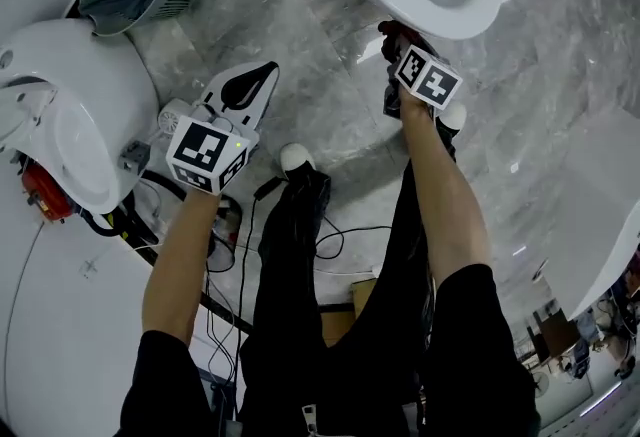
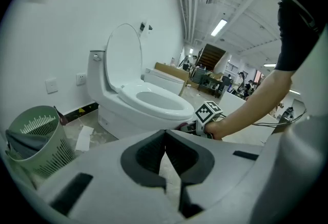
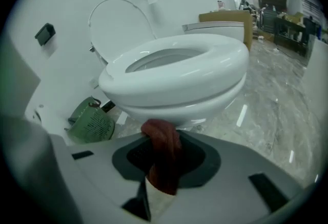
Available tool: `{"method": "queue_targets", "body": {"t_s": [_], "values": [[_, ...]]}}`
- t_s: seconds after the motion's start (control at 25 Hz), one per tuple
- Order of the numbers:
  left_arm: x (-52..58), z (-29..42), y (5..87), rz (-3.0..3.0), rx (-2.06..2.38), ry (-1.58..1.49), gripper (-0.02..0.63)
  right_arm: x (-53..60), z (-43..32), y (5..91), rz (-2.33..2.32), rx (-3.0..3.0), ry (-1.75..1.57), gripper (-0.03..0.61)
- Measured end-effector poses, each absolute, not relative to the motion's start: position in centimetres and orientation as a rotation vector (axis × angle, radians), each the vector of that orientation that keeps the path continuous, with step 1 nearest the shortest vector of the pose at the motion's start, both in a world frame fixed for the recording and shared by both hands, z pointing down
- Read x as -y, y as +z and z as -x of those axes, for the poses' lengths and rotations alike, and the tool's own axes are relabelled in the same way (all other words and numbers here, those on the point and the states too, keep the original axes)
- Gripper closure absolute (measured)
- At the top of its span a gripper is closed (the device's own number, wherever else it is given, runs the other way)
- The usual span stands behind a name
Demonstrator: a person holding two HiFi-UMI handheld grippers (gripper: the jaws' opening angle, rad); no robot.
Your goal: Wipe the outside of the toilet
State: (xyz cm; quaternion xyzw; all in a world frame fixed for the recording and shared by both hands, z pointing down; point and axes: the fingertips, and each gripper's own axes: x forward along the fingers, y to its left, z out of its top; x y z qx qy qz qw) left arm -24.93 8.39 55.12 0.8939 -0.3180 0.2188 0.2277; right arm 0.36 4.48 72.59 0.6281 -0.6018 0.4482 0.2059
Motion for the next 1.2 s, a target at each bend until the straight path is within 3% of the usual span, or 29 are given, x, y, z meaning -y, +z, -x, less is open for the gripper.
{"method": "queue_targets", "body": {"t_s": [0.6, 1.2], "values": [[-4.9, 7.0, 54.4, -2.272, 1.144, 0.492, 0.606, -3.8, -11.7, 74.5, -1.146, 1.857, 0.914, 0.48], [-4.3, 3.8, 50.0, -2.032, 1.515, 0.372, 0.606, -0.4, -16.6, 70.3, -0.815, 1.973, 0.644, 0.479]]}}
